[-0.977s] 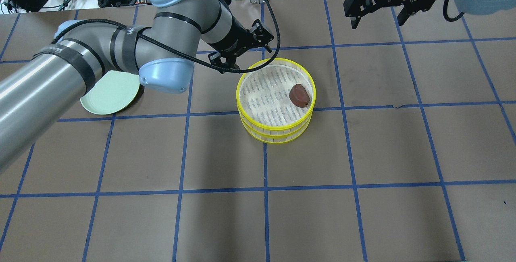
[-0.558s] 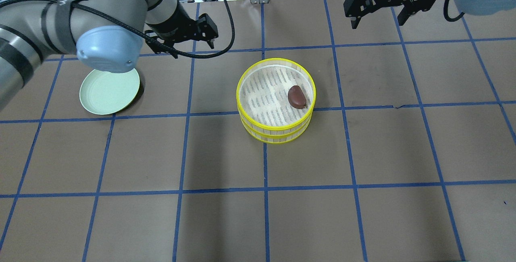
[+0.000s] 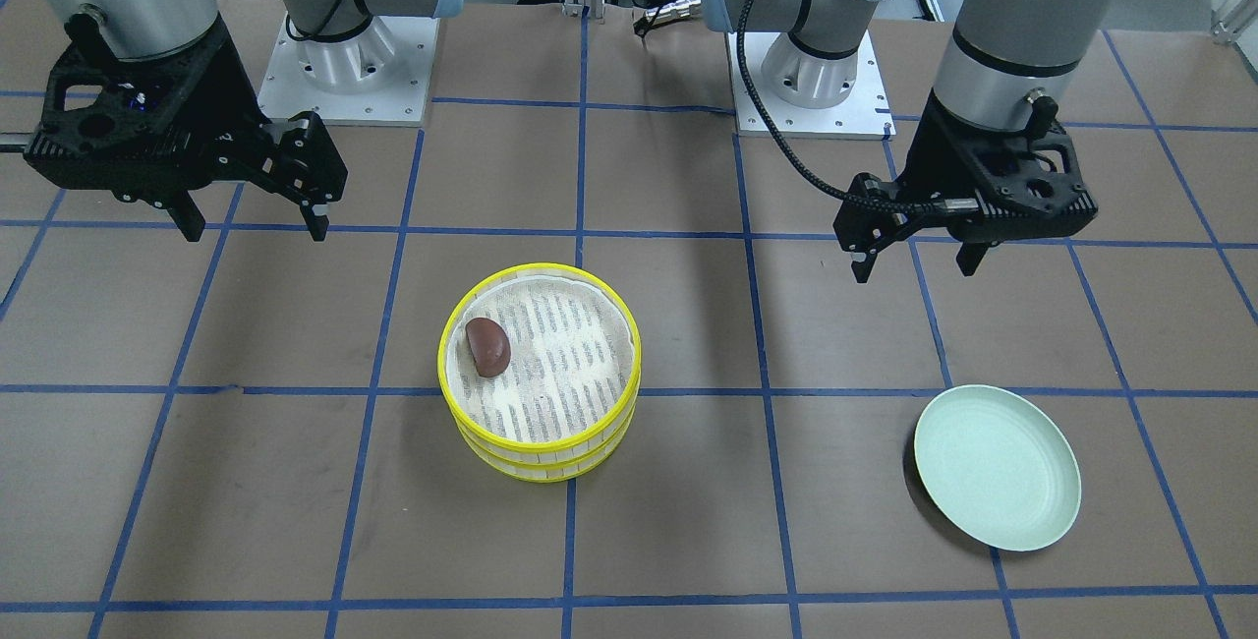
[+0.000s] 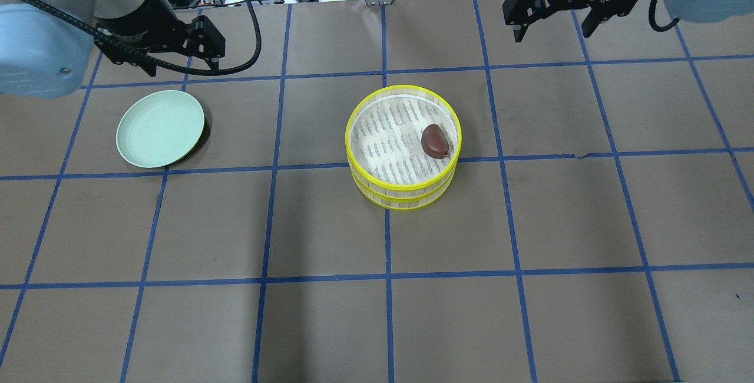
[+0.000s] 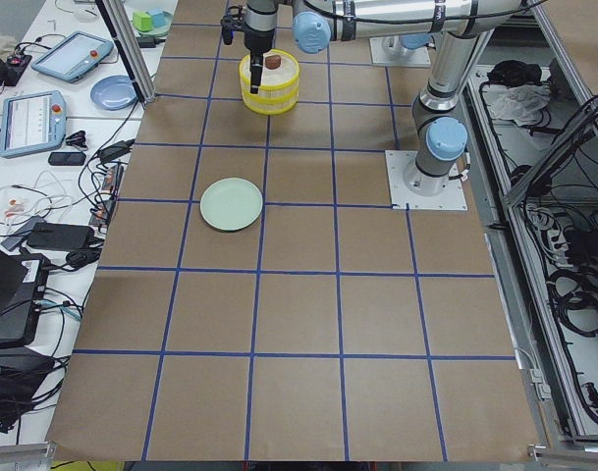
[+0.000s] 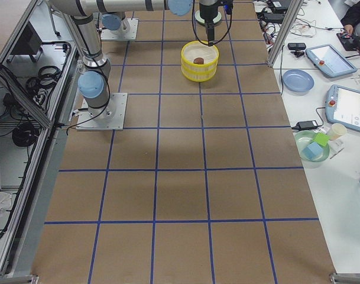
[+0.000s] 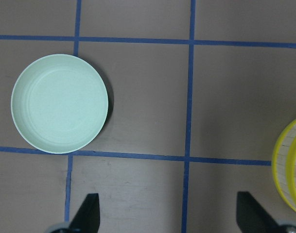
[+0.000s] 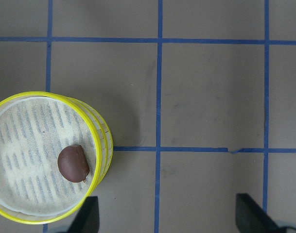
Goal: Place buns in different layers of steamer
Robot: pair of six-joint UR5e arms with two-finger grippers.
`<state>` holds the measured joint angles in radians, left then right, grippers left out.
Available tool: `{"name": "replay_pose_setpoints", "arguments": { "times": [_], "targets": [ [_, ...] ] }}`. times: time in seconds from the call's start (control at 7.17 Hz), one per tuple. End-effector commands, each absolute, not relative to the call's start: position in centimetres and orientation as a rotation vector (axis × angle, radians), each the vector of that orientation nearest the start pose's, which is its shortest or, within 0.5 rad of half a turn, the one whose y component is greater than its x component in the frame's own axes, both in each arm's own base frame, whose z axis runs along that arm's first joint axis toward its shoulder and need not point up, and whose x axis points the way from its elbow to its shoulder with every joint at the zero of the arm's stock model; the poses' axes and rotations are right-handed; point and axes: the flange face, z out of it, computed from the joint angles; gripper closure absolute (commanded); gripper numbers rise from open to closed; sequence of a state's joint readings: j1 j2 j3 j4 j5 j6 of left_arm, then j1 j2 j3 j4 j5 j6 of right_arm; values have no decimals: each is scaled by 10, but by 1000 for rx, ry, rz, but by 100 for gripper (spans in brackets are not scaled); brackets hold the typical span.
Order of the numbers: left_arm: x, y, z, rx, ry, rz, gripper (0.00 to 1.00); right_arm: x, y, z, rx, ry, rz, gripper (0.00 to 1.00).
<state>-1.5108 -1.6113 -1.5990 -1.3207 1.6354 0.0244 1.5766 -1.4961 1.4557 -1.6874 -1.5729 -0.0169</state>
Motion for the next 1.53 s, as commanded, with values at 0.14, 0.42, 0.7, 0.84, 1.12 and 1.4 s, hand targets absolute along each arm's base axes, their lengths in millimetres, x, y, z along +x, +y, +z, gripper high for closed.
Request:
{"name": "replay_pose_setpoints", "arguments": {
  "times": [0.14,0.42,0.7,0.84,1.12,1.4],
  "targets": [
    [-89,-495,512,74,3047,-227,0,137,-536,520,-36,3132,-248,0],
    [-101,-480,524,94,3117,-261,0,137,-536,520,-36,3131,-248,0],
    [-106,-483,515,81,3159,-251,0,137,-536,520,-37,3128,-248,0],
    [-107,-481,514,89,3156,-238,0,137,-536,520,-37,3128,-248,0],
    [-108,-473,516,104,3150,-207,0,137,-536,520,-36,3129,-248,0],
    [-108,-471,512,104,3152,-195,0,137,-536,520,-36,3129,-248,0]
  ]
}}
